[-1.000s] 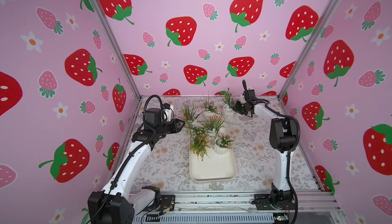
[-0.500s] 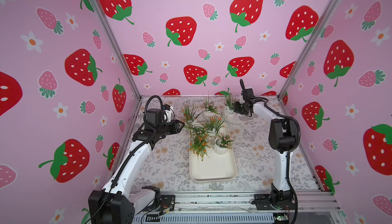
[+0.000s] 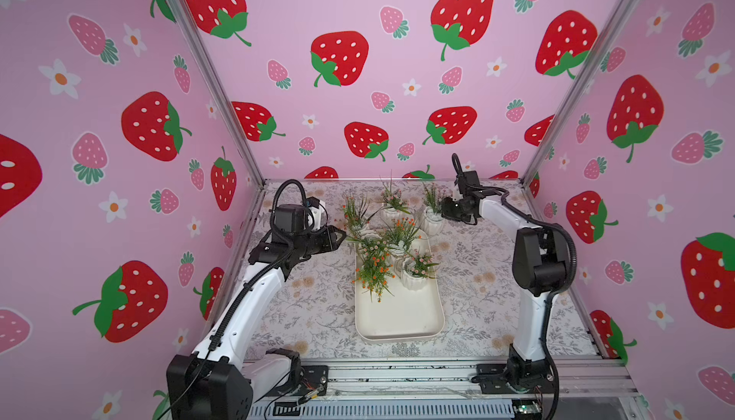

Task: Put the potted gypsophila into the storage box
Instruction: Pick up the baby's breath potted plant from the center of the board, then place the baby's breath potted plant at the storage box.

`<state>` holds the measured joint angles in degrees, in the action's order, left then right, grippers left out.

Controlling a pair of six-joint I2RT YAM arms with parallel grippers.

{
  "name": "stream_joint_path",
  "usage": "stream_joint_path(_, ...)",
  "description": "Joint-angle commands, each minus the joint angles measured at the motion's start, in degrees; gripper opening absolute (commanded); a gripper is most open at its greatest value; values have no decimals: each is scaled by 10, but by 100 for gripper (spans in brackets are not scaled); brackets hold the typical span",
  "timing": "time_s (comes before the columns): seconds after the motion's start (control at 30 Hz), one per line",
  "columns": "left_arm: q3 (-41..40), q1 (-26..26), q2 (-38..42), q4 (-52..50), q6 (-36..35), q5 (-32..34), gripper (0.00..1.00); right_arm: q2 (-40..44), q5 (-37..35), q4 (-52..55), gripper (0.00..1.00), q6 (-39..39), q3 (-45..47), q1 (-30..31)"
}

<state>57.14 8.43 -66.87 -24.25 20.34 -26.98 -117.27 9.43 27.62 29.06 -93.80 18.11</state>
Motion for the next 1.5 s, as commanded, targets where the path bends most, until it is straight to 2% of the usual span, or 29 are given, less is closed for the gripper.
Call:
stream_joint_path(0.0, 19, 1, -1, -1, 0, 0, 39, 60, 5, -23, 0, 3, 15, 3)
stream_joint_path(0.3, 19, 5, -2, 2, 12, -25, 39, 199, 18, -34, 0, 1, 111, 3)
stream_joint_path(0.7, 17, 50, 27, 8, 4, -39, 39, 415, 53, 24, 0, -47, 218, 3)
stream_joint_path(0.9, 15, 65, 52, 4, -6, -53, 40, 502, 120, 60, 0, -67, 251, 3)
stream_joint_path(1.17, 17, 68, 54, 8, 3, -92, 40, 589, 272, 110, 0, -122, 294, 18)
stream_joint_path(1.47, 21, 67, 57, -2, 6, -86, 40, 636, 312, 168, 0, -172, 317, 90)
